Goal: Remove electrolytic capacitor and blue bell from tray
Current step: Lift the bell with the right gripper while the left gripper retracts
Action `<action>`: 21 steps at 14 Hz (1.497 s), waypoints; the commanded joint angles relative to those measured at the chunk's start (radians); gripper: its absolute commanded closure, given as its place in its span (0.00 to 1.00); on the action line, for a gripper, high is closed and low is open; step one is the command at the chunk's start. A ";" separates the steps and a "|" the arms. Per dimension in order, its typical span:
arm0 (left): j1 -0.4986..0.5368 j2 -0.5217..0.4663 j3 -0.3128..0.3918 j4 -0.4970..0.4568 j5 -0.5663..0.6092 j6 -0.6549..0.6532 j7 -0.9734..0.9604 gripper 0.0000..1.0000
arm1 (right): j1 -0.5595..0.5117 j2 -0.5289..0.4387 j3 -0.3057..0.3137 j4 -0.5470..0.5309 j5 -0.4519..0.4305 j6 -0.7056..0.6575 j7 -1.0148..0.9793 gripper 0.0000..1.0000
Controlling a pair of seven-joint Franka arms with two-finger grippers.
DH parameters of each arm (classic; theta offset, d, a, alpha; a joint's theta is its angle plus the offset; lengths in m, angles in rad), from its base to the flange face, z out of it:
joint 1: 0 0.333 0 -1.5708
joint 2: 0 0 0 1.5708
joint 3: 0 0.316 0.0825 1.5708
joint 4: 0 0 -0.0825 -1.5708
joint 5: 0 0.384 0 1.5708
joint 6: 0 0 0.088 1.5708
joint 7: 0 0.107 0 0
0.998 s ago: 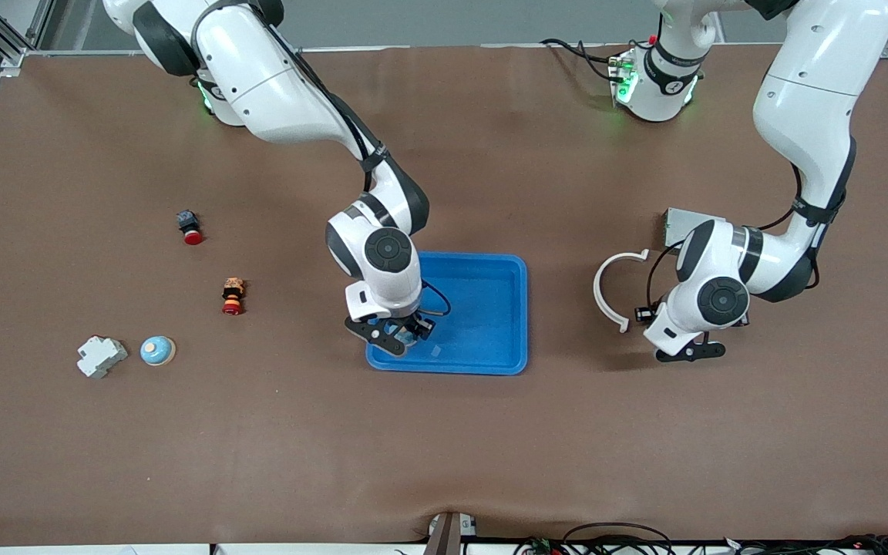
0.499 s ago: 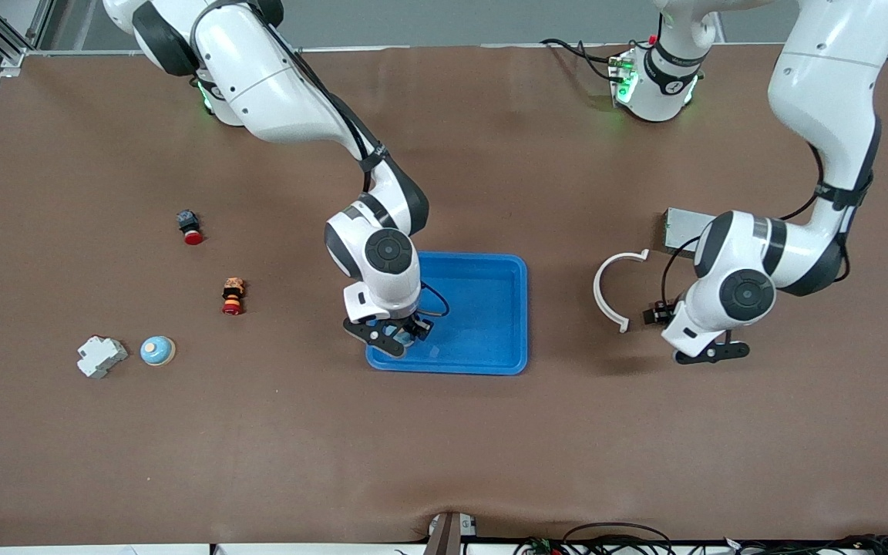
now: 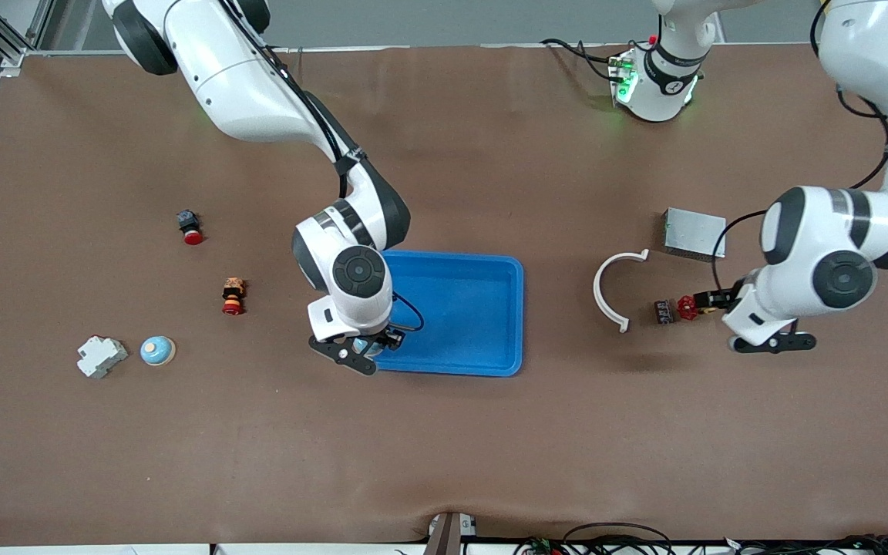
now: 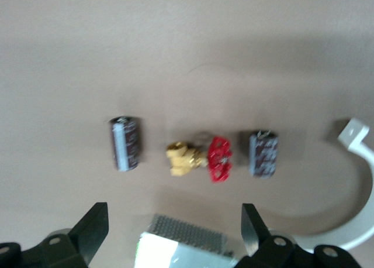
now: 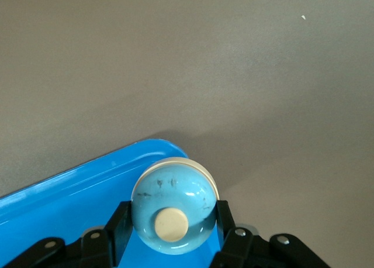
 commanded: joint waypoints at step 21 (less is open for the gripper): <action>-0.195 -0.465 0.255 0.009 -0.250 -0.386 0.175 0.00 | -0.578 -0.081 0.019 -0.036 0.170 0.063 -1.263 1.00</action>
